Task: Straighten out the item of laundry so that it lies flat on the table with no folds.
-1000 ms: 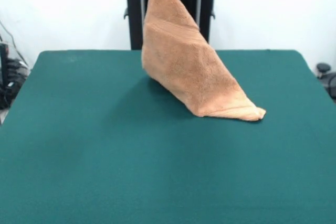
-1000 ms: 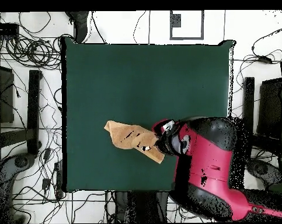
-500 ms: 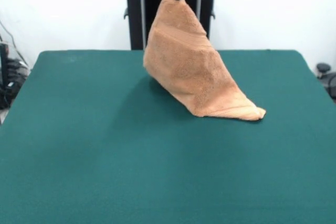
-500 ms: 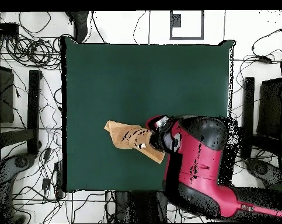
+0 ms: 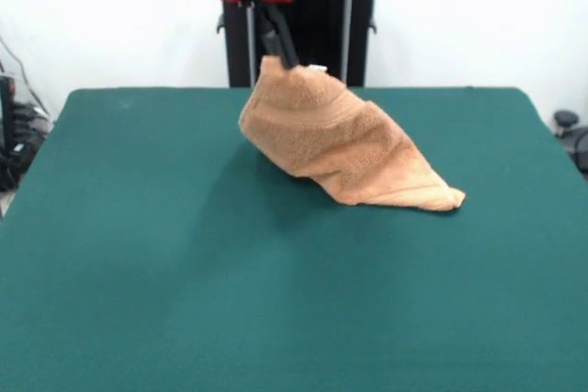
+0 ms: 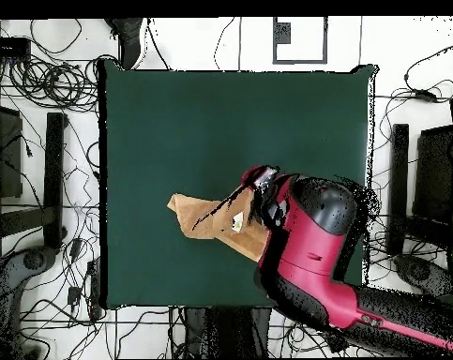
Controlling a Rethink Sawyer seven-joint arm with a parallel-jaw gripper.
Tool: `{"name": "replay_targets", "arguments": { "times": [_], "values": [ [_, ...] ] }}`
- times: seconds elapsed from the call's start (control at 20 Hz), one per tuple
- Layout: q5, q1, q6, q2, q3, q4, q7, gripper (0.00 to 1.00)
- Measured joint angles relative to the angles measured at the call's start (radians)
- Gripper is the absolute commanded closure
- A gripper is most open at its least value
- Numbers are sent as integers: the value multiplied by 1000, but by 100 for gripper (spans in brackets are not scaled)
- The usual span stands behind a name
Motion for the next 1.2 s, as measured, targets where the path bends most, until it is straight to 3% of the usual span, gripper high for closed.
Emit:
{"name": "replay_targets", "arguments": {
  "times": [0.3, 0.45, 0.5, 0.75, 0.9, 1.2],
  "values": [
    [-193, 36, 125, -57, -117, 0, -175, 100],
    [-294, 50, 198, -81, -172, -1, -207, 100],
    [-382, 59, 267, -107, -219, -1, -208, 100],
    [-504, 67, 365, -154, -288, -1, -208, 100],
    [-596, 69, 466, -227, -356, -2, -208, 100],
    [-671, 77, 575, -329, -443, -11, -208, 100]
  ]
}}
